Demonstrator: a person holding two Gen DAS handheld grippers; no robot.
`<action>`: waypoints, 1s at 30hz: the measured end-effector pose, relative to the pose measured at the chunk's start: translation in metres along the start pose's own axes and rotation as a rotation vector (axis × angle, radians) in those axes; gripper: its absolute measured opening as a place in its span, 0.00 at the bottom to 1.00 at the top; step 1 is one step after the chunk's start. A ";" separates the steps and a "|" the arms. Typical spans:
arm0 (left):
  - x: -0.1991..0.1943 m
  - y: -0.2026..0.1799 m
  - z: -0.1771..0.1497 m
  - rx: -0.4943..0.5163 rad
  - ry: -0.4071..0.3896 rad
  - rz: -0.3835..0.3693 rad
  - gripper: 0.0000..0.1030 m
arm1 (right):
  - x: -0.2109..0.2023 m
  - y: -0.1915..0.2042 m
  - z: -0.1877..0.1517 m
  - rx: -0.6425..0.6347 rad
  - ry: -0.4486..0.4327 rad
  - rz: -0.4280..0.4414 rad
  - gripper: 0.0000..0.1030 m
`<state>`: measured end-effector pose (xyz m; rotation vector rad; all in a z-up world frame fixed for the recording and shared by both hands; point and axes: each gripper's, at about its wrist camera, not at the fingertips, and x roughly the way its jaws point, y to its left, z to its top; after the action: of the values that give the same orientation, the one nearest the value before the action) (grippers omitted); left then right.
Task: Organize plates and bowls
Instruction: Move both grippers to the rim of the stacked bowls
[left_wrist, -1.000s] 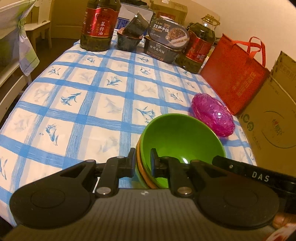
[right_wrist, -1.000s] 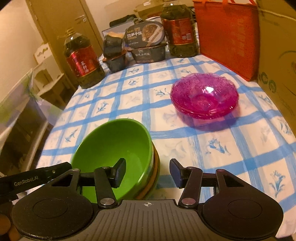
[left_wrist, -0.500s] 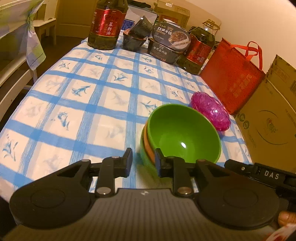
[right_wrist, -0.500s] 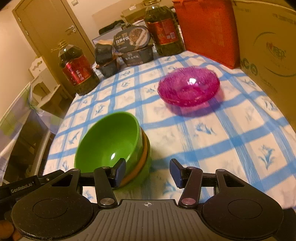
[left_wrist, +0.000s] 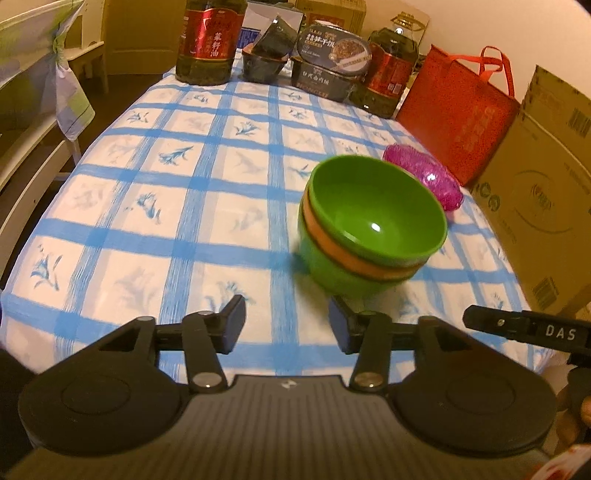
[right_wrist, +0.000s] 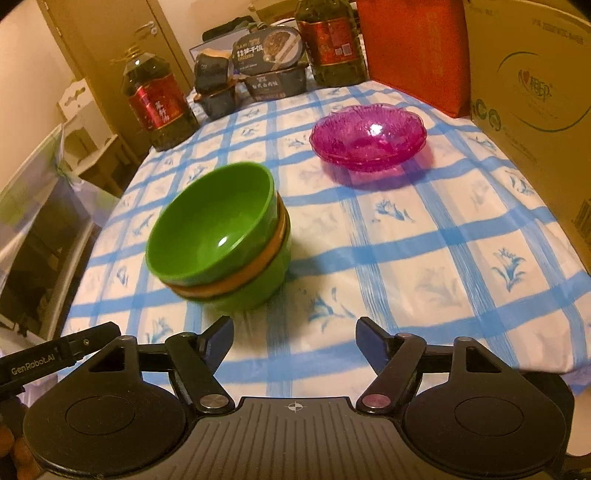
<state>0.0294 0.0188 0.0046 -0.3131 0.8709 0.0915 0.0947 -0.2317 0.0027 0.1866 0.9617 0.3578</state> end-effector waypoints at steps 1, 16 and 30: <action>-0.001 0.001 -0.003 0.001 0.004 0.001 0.50 | 0.000 -0.001 -0.003 -0.002 0.004 -0.004 0.72; -0.007 0.003 -0.022 0.035 -0.005 0.065 0.67 | 0.002 -0.003 -0.033 -0.010 0.060 -0.042 0.72; -0.008 -0.006 -0.023 0.065 0.001 0.021 0.67 | 0.002 -0.005 -0.033 -0.019 0.061 -0.061 0.72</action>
<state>0.0089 0.0061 -0.0018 -0.2432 0.8762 0.0822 0.0690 -0.2355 -0.0186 0.1295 1.0218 0.3173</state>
